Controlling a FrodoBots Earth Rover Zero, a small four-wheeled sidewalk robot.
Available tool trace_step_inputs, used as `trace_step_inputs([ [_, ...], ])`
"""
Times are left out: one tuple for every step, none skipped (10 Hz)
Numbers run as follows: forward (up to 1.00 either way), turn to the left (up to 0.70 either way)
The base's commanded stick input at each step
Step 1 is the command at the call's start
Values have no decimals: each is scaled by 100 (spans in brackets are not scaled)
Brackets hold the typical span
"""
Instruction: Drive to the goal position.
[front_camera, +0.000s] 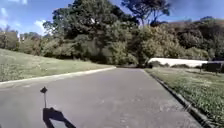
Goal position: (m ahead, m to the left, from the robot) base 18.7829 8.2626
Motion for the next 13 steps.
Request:
trace_step_inputs([
  [100,0],
  [100,0],
  [100,0],
  [100,0],
  [100,0],
  [100,-2],
  [100,-16],
  [100,-30],
  [100,-40],
  [100,-40],
  [100,-40],
  [100,-40],
  [100,-40],
])
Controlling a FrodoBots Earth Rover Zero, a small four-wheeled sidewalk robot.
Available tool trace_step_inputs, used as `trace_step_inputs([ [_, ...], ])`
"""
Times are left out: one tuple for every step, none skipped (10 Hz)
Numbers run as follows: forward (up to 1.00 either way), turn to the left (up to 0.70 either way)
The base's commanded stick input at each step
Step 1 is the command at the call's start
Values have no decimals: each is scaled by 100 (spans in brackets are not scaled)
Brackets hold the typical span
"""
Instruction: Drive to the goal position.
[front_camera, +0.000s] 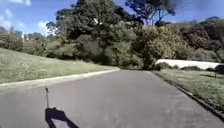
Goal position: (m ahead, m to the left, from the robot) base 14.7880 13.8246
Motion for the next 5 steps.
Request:
trace_step_inputs([
  [100,-32],
  [100,-25],
  [100,-16],
  [100,-6],
  [100,0],
])
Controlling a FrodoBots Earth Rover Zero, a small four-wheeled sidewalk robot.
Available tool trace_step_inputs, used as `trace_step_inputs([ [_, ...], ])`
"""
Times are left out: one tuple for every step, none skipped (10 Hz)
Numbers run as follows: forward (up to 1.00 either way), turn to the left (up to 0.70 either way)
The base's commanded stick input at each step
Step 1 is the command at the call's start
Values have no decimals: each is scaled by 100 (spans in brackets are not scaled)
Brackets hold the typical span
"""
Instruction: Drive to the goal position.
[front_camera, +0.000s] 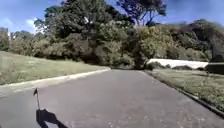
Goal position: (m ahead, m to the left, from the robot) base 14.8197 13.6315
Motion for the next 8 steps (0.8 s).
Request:
trace_step_inputs([
  [100,0],
  [100,0],
  [100,0],
  [100,0],
  [100,0],
  [100,0],
  [100,0],
  [100,0],
])
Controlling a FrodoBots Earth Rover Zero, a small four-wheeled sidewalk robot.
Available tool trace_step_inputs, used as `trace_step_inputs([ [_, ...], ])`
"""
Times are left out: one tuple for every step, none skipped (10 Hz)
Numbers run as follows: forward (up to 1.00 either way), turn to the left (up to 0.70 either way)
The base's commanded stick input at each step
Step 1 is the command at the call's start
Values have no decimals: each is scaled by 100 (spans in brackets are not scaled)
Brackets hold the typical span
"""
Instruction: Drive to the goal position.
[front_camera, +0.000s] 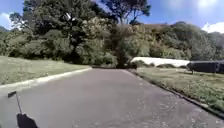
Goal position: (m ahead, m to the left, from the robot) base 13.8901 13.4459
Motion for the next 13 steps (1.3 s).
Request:
trace_step_inputs([
  [100,0],
  [100,0],
  [100,0],
  [100,0],
  [100,0],
  [100,0],
  [100,0],
  [100,0],
  [100,0],
  [100,0],
  [100,0],
  [100,0],
  [100,0],
])
